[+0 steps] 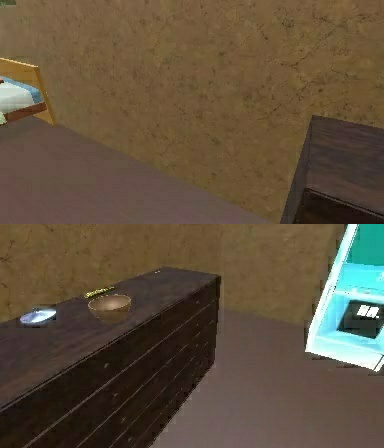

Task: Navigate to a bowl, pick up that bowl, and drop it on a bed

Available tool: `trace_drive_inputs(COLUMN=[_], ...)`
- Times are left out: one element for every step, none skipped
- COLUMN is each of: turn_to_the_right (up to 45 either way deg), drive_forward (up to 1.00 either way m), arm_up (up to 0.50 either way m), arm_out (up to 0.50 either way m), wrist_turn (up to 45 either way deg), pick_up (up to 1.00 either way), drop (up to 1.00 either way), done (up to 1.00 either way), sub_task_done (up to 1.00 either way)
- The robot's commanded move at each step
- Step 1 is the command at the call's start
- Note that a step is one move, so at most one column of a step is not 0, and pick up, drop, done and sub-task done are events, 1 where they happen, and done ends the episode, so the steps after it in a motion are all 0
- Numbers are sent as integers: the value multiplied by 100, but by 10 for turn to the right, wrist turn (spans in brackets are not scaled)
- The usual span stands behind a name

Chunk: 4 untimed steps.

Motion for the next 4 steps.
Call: trace_drive_inputs(turn_to_the_right=[-180,450,450,120], drive_forward=[0,0,0,0], arm_up=[0,0,0,0], arm_out=[0,0,0,0], wrist_turn=[0,0,0,0], pick_up=[0,0,0,0], drop=[0,0,0,0], done=[0,0,0,0], sub_task_done=[0,0,0,0])
